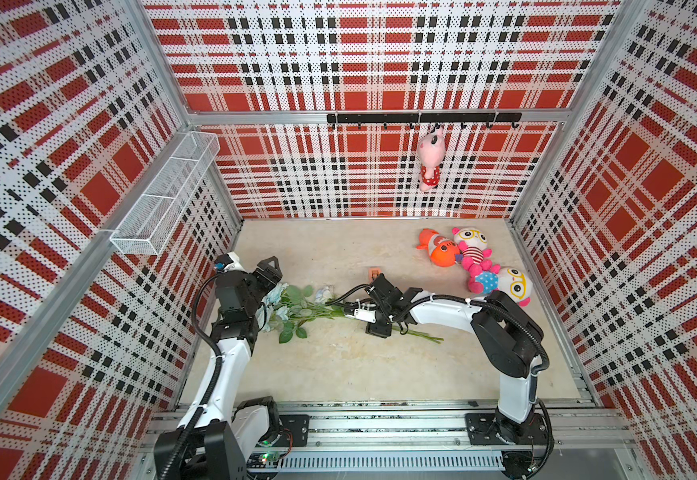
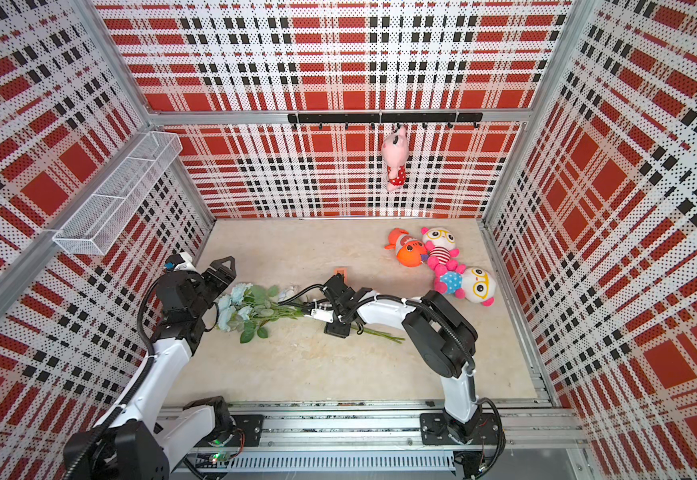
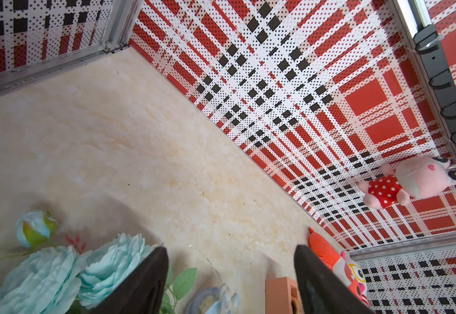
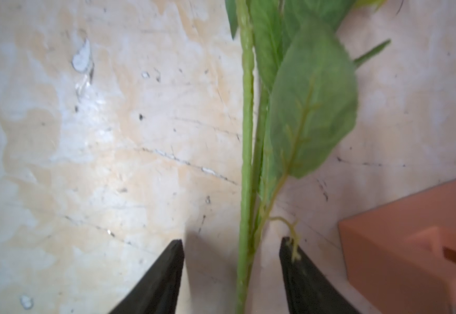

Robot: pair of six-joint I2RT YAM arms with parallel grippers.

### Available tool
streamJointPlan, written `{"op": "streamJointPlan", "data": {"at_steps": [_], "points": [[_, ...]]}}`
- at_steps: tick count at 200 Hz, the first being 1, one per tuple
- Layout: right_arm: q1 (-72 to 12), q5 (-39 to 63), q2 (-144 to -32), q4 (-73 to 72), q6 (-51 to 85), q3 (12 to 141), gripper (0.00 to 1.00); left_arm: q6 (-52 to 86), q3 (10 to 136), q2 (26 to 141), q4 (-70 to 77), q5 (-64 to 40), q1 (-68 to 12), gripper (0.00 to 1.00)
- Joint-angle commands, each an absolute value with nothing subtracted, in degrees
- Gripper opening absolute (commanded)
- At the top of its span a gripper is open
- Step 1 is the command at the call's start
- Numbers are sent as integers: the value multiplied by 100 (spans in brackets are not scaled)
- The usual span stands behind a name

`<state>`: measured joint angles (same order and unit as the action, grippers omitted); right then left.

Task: Wrap bouquets with tape
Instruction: Pick up the unwrapped bouquet from the center of the board.

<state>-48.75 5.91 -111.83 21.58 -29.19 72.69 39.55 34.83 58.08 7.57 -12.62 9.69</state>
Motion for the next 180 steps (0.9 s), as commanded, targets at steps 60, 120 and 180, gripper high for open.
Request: {"op": "streamJointPlan", "data": {"at_steps": [60, 120, 180], "points": [[-4922, -52, -12085, 2591, -2495, 8178, 34, 3883, 3487, 5722, 737, -1294, 949, 77], [-4922, -50, -11897, 2749, -3112, 8002, 5, 4200, 3254, 5590, 1609, -1974, 958, 77], [-4897, 34, -11186, 1917, -4028, 7367, 0, 4461, 3165, 4988, 1945, -1829, 949, 80]]}}
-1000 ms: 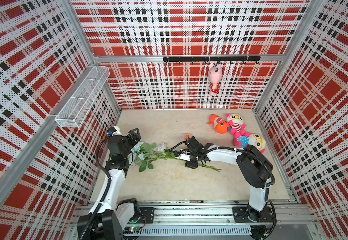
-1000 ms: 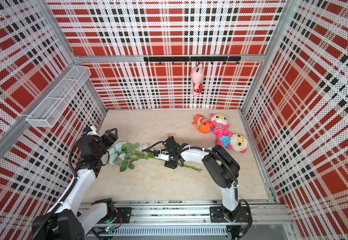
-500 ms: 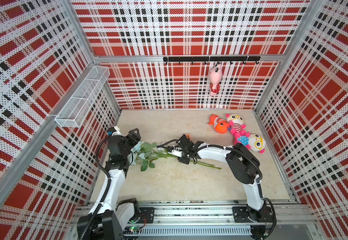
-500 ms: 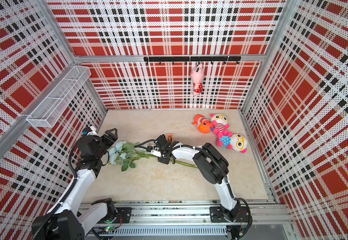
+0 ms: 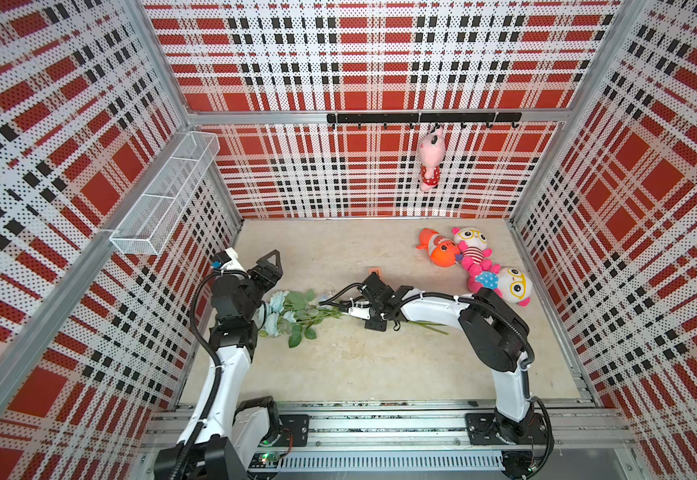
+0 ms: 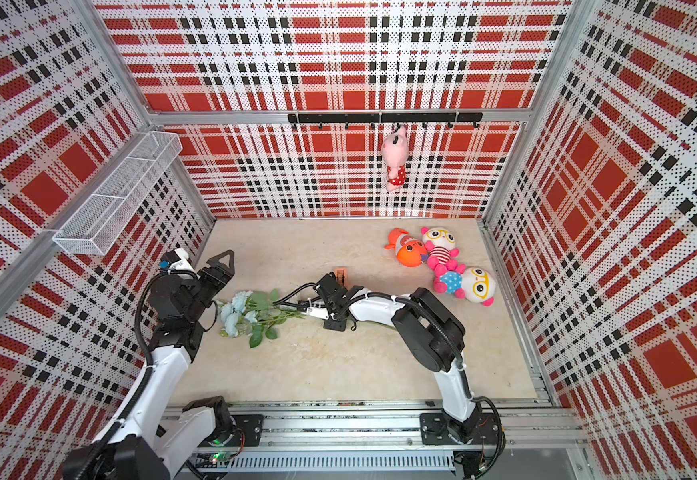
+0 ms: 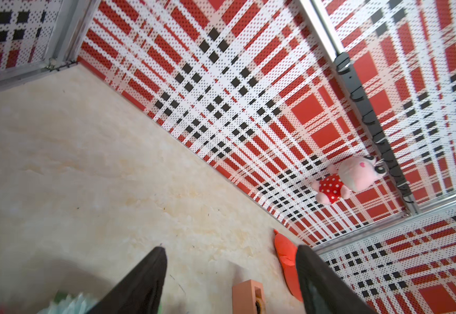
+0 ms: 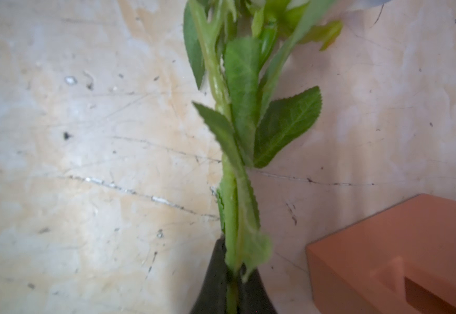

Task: Wrap bouquets with tape
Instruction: Pick up the unwrapped bouquet from the center of the board.

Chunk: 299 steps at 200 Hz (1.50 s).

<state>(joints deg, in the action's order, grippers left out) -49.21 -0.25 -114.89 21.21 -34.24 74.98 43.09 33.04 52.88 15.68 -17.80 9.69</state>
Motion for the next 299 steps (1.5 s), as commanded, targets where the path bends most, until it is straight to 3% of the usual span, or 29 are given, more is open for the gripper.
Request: {"op": "streamJointPlan", "data": {"at_steps": [1, 61, 171, 229, 272, 299], "points": [[-4896, 35, -11183, 1912, -4031, 7366, 0, 4467, 3160, 4977, 1948, -1824, 940, 80], [-4755, -26, -10894, 1242, -4063, 7089, 0, 4800, 2547, 3958, 1957, -1409, 125, 91], [-4553, 438, -10242, 225, -3692, 6442, 0, 5762, 1583, 2692, 1105, -904, -979, 85], [-4495, 703, -10209, 190, -3235, 6559, 0, 6251, 1198, 3130, 1811, 470, -2894, 81], [-4397, 1010, -10153, 206, -2791, 6693, 0, 6679, 961, 4112, 2920, 514, -3409, 72], [-4386, 1067, -10101, 175, -2628, 6707, 0, 6968, 821, 4491, 3374, 582, -3516, 71]]}}
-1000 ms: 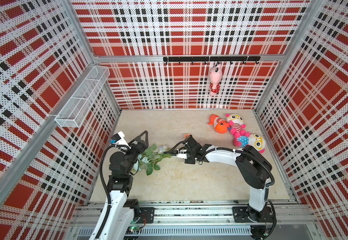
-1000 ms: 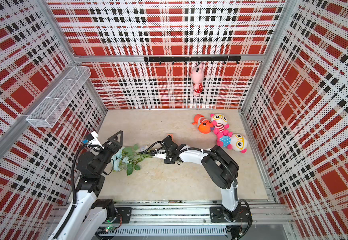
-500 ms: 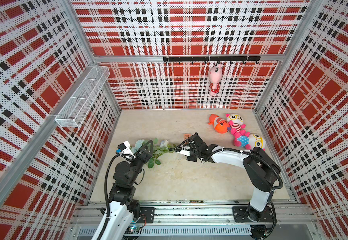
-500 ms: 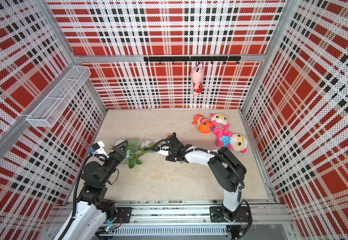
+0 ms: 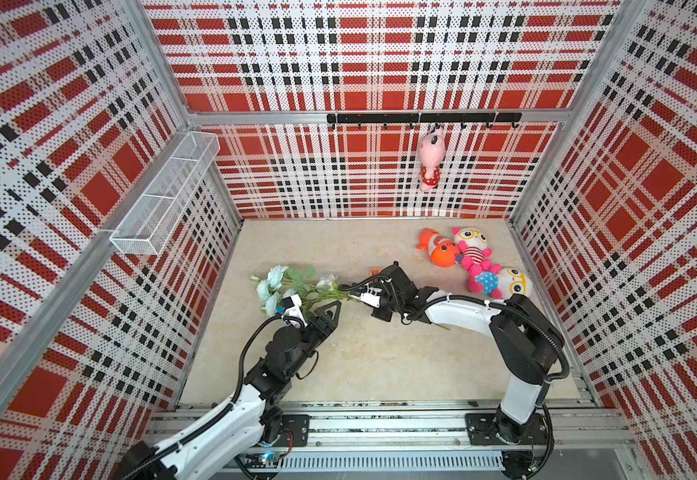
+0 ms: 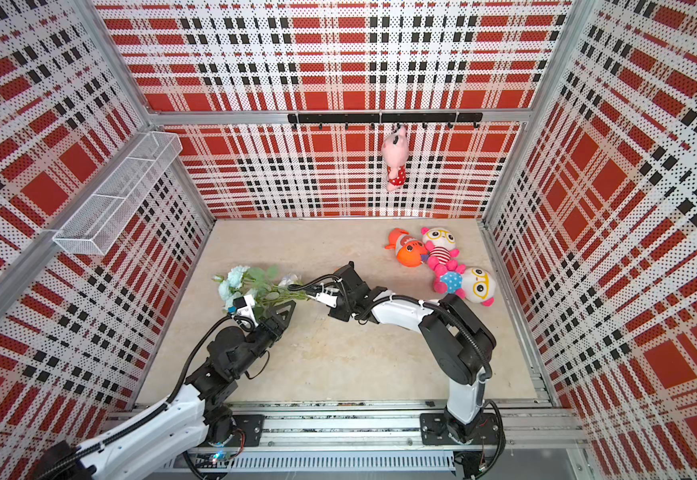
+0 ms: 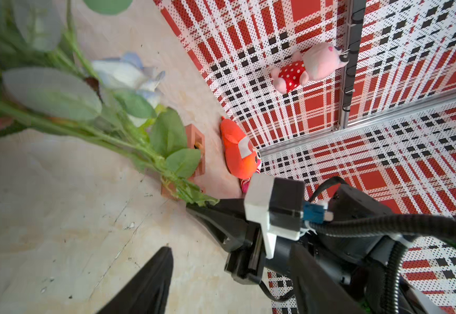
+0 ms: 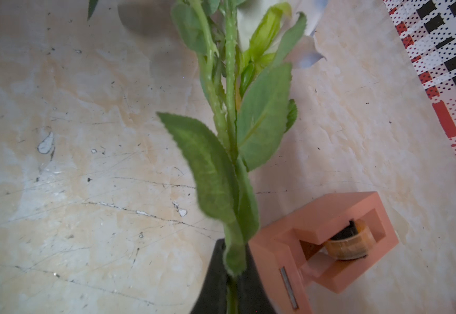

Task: Wrap bouquets with tape
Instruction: Pick up the unwrapped bouquet from the center of the board.

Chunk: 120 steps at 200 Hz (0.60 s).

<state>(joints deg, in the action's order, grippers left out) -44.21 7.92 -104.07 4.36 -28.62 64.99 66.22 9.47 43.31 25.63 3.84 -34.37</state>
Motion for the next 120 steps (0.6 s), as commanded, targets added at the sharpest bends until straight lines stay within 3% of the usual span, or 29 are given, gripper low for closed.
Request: {"op": "streamJointPlan", "data": {"at_steps": [1, 63, 120], "points": [[-4386, 1074, -10100, 175, -2624, 6706, 0, 6978, 815, 4500, 3401, 585, -3516, 71], [-4386, 1525, -9910, 49, -2618, 6609, 0, 7229, 801, 5686, 4960, 410, -3494, 67], [-4386, 1963, -9879, -117, -2639, 6520, 0, 7138, 1080, 6423, 5317, 275, -3355, 66]]}}
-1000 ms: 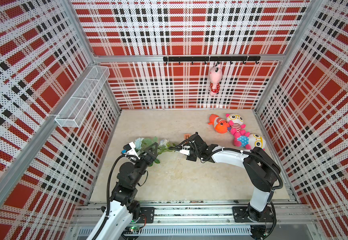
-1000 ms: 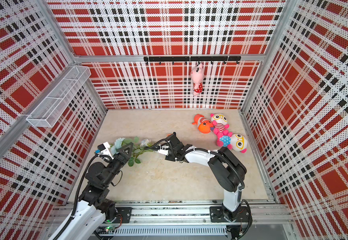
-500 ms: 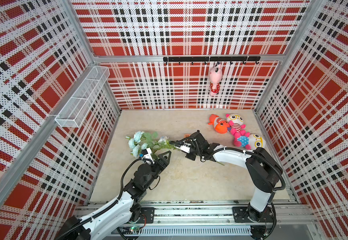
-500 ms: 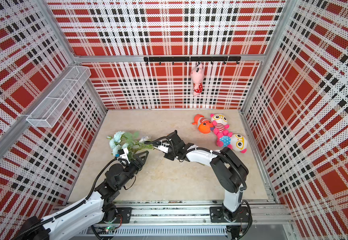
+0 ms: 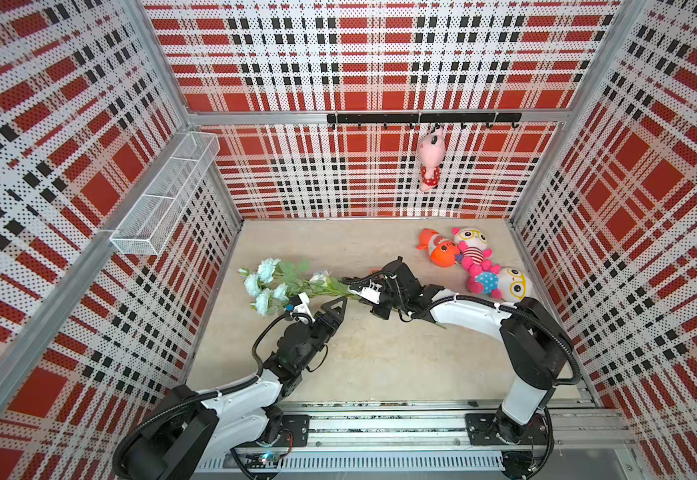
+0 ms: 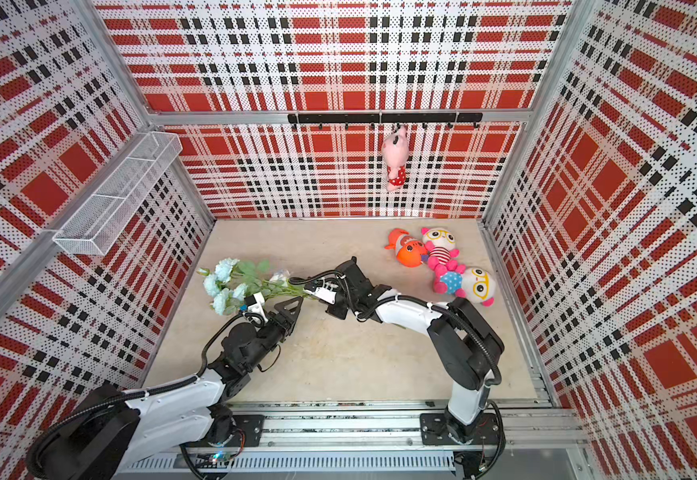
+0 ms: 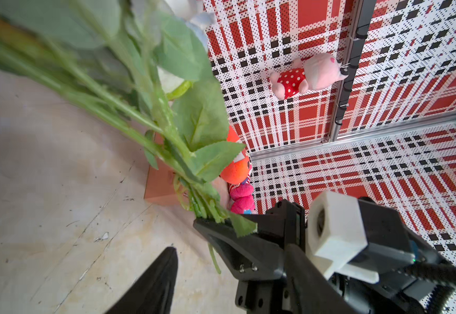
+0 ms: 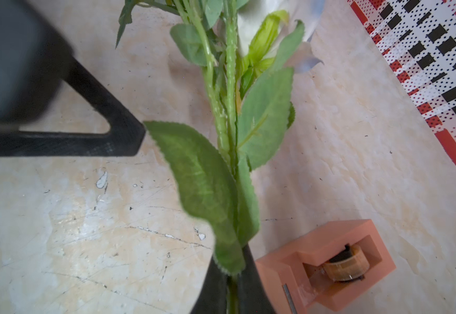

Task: Wrap bouquets with tape
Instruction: Pick up the unwrapped bouquet from the center of the board.

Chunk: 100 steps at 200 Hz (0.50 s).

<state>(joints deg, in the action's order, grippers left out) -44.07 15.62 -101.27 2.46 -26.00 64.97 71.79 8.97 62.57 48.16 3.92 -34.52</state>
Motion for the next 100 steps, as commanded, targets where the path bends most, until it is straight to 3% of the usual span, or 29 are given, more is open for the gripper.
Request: {"op": "streamJointPlan", "data": {"at_steps": [1, 50, 100], "points": [[-4386, 1966, -9883, -120, -2642, 6521, 0, 7133, 1085, 6428, 5317, 269, -3352, 66], [-4390, 2201, -9901, -165, -2761, 6468, 0, 7055, 1241, 6839, 5392, 63, -3168, 62], [-4386, 2233, -9879, -189, -2804, 6457, 0, 7059, 1297, 7047, 5392, -93, -3029, 68]]}}
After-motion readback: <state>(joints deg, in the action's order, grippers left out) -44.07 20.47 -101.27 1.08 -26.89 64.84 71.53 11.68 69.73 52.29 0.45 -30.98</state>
